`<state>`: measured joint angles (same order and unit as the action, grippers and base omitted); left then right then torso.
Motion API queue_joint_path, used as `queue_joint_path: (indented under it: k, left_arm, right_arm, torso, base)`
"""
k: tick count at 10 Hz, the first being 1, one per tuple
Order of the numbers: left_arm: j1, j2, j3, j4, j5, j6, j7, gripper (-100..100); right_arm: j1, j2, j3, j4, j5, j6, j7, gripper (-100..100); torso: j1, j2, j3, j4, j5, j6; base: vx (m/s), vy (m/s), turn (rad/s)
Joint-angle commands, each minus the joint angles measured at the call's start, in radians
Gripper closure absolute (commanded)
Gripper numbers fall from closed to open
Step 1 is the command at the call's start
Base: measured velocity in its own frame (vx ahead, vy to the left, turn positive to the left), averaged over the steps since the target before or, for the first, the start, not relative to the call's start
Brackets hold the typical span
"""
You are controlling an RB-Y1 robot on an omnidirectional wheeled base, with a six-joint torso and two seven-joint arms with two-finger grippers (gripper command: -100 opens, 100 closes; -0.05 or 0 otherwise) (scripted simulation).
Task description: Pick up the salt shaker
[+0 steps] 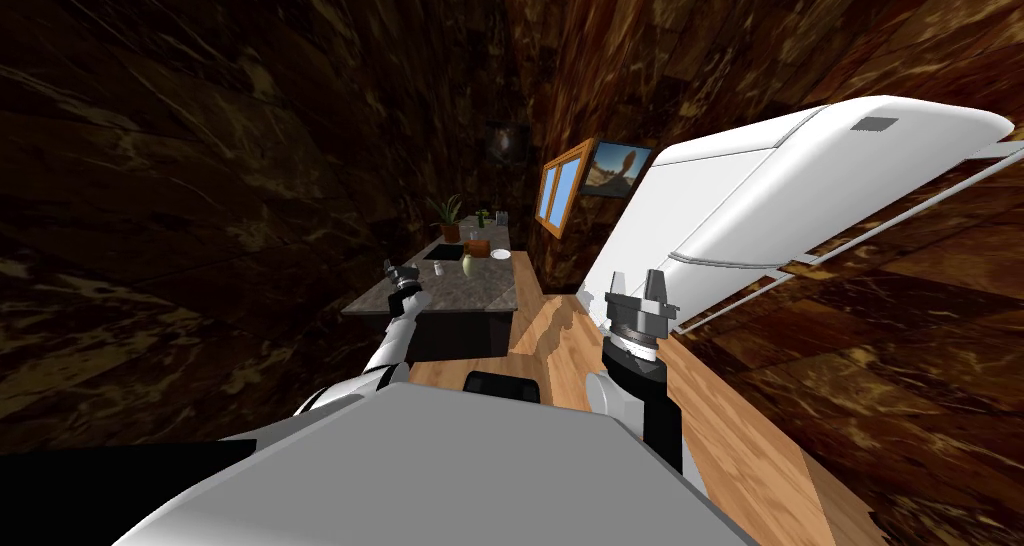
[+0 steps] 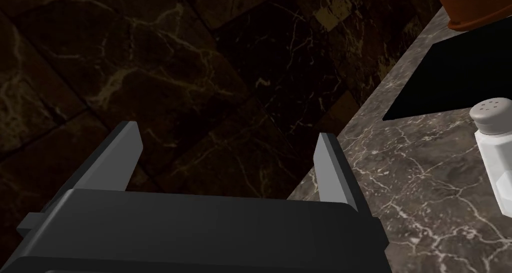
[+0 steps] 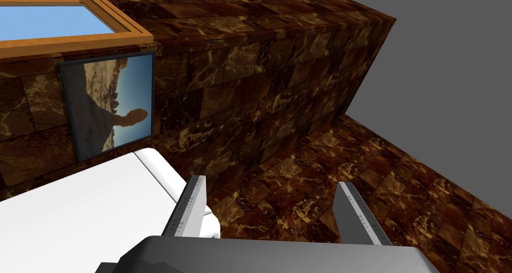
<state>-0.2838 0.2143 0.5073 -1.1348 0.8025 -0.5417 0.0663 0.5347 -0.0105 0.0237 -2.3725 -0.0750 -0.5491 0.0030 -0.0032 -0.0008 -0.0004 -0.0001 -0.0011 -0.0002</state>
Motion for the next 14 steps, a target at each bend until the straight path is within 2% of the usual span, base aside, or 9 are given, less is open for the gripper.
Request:
queue_joint_path:
  k: [1,2,3,4,5,6,8,11,14]
  left_arm:
    - [-0.018,-0.005,0.02,0.035,0.02,0.008,-0.005,-100]
    - [-0.064,-0.003,0.052,0.067,0.056,0.006,0.0,-100]
    - [-0.064,-0.003,0.052,0.099,0.056,0.006,0.0,-100]
    - [-0.108,-0.001,0.084,0.13,0.091,0.005,0.004,-100]
    - [-0.108,-0.001,0.084,0.157,0.091,0.005,0.004,-100]
    - [-0.152,0.001,0.115,0.19,0.125,0.003,0.009,-100]
    - [-0.152,0.001,0.115,0.22,0.125,0.003,0.009,-100]
    - [-0.235,0.004,0.177,0.318,0.189,-0.001,0.016,-100]
    - [-0.274,0.006,0.207,0.383,0.219,-0.003,0.019,-100]
  right_arm:
    - [0.0,0.0,0.0,0.0,0.0,0.0,0.0,0]
    - [0.0,0.0,0.0,0.0,0.0,0.0,0.0,0]
    - [0.0,0.0,0.0,0.0,0.0,0.0,0.0,0]
    - [0.0,0.0,0.0,0.0,0.0,0.0,0.0,0]
    - [0.0,0.0,0.0,0.0,0.0,0.0,0.0,0]
    - [0.0,0.0,0.0,0.0,0.0,0.0,0.0,0]
    - [0.0,0.0,0.0,0.0,0.0,0.0,0.0,0]
    - [0.0,0.0,0.0,0.0,0.0,0.0,0.0,0]
    - [0.0,0.0,0.0,0.0,0.0,0.0,0.0,0]
  torso:
    - [0.0,0.0,0.0,0.0,0.0,0.0]
    - [0.001,0.0,0.0,0.0,0.0,0.0]
    - [0.001,0.0,0.0,0.0,0.0,0.0]
    - [0.001,0.0,0.0,0.0,0.0,0.0]
    - [0.001,-0.001,0.0,0.0,0.0,0.0]
    - [0.002,0.0,0.0,0.0,0.0,-0.001]
    - [0.002,0.0,0.0,0.0,0.001,-0.001]
    - [0.003,0.0,0.0,0.0,0.001,-0.001]
    - [0.003,-0.001,0.0,0.0,0.001,0.0]
  base:
    - [0.016,-0.044,-0.032]
    - [0.02,-0.043,-0.044]
    - [0.016,-0.032,-0.03]
    - [0.021,-0.035,-0.062]
    - [0.019,-0.023,-0.031]
    - [0.021,-0.025,-0.034]
    - [0.011,-0.014,-0.018]
    - [0.018,-0.012,-0.04]
    - [0.026,-0.005,-0.027]
